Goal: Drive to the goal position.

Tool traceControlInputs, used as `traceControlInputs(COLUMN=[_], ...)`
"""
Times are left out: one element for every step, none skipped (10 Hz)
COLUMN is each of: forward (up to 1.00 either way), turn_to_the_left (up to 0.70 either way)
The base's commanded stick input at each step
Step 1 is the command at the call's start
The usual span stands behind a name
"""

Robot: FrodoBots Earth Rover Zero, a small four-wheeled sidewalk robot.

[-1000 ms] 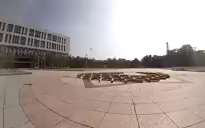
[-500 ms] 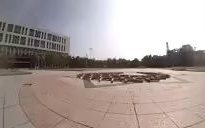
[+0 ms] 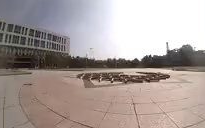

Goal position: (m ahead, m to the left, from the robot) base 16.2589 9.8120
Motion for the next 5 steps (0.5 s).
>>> traceControlInputs(forward=[0.05,0.04,0.04,0.05,0.05], turn_to_the_left=[0.0,0.0,0.0,0.0,0.0])
